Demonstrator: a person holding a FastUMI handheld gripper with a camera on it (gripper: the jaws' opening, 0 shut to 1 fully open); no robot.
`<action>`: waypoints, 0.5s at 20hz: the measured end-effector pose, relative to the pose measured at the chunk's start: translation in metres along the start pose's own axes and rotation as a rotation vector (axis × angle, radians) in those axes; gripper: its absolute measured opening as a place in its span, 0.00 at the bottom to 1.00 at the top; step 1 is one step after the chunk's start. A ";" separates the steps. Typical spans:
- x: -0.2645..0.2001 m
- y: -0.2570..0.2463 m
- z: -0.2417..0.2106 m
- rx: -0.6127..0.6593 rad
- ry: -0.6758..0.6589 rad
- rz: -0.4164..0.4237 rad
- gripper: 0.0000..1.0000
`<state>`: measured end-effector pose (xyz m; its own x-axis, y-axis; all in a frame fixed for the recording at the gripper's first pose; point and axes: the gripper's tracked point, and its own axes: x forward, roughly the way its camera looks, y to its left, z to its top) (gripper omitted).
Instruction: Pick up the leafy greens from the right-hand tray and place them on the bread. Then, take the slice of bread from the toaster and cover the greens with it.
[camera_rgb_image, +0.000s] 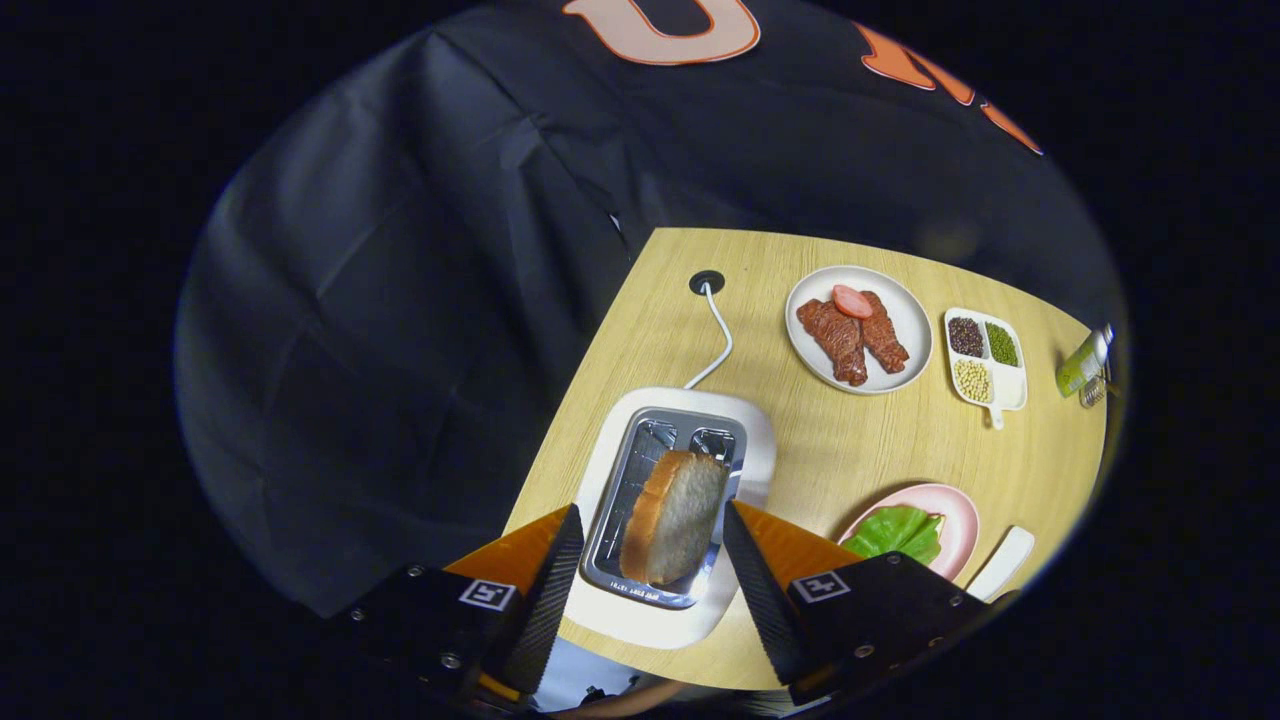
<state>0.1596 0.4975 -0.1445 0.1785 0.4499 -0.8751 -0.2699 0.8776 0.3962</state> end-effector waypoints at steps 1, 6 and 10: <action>0.006 0.000 0.000 -0.007 0.007 -0.009 0.83; 0.025 -0.010 -0.003 -0.017 0.017 -0.106 0.56; 0.027 -0.031 0.002 -0.012 -0.005 -0.190 0.23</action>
<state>0.1745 0.4824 -0.1796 0.2319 0.2774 -0.9323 -0.2421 0.9448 0.2209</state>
